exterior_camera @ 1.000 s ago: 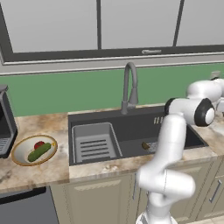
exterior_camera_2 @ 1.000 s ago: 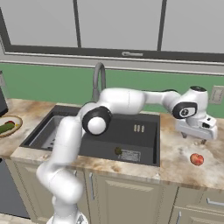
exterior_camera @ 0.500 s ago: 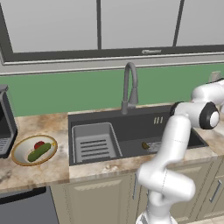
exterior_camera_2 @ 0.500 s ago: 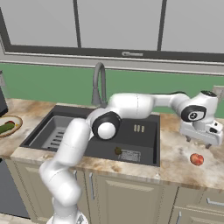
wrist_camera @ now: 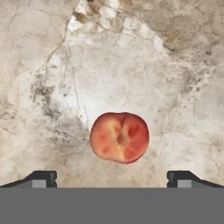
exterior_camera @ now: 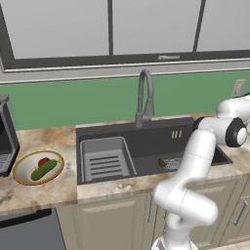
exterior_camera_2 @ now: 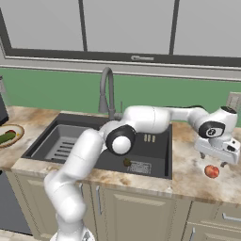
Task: There is a mixed pile of frozen fruits and vegetables on the counter. Locate all the frozen vegetables and place the items in a bowl on the counter. Take all the frozen fruits and defrost them in a running sink.
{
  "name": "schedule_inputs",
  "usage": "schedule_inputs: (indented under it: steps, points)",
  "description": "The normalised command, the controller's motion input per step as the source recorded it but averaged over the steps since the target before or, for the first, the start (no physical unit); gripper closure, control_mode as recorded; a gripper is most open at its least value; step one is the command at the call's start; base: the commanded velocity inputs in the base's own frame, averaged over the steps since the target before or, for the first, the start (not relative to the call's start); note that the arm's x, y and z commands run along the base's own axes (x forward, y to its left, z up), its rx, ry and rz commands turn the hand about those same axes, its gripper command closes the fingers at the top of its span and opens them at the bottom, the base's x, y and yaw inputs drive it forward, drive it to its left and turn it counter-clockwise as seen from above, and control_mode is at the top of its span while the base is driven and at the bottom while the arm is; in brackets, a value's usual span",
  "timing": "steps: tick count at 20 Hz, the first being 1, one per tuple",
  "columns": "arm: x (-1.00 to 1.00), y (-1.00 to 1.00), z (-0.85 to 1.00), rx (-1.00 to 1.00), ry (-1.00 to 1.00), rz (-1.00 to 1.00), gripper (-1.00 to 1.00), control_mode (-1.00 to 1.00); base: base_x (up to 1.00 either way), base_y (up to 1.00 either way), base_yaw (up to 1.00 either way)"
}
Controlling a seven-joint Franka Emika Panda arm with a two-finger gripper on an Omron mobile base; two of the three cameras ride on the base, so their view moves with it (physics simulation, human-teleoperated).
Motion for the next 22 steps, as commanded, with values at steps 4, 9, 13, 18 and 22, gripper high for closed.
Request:
schedule_inputs:
  steps: [4, 9, 13, 18, 22]
  points:
    - [0.12, 0.00, -0.38, 0.00, 0.00, 0.05, -1.00, -1.00, 0.00, 0.00, 0.00]
    - [0.04, -0.01, -0.34, 0.00, 0.01, 0.04, -1.00, -1.00, 0.00, 0.00, 0.00]
    - [-0.04, -0.08, -0.28, 0.00, 0.05, 0.00, -1.00, -1.00, 0.00, 0.00, 0.00]
    - [-0.04, -0.07, -0.17, 0.01, 0.07, 0.00, -1.00, -1.00, 0.00, 0.00, 0.00]
    - [-0.01, 0.00, -0.15, 0.02, 0.06, 0.00, 1.00, -1.00, 0.00, 0.00, 0.00]
